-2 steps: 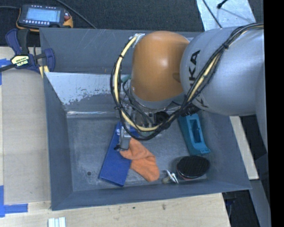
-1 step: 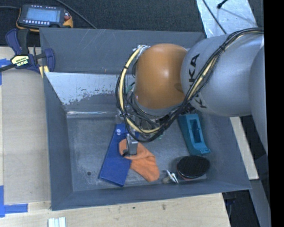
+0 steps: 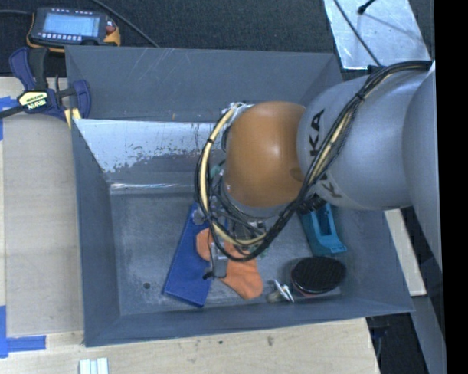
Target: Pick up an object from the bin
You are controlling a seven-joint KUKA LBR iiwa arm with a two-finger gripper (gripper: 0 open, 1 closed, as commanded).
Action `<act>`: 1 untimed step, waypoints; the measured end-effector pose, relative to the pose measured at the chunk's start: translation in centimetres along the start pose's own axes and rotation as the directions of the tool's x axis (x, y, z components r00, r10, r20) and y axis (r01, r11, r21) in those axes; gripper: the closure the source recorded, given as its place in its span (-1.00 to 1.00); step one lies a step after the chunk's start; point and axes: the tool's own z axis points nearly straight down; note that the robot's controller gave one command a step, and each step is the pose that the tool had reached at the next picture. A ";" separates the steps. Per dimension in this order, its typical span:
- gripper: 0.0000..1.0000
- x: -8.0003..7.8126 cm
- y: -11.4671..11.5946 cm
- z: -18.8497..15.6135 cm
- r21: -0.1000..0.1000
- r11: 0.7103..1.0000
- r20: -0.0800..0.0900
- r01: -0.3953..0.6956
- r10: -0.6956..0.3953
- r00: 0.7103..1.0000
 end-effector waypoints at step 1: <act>-1.00 1.7 -3.5 4.7 -0.001 1.000 0.004 -0.022 0.022 1.000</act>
Offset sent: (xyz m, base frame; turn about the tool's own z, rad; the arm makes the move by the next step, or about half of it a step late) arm -0.0143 -0.0459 -0.0500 -0.0075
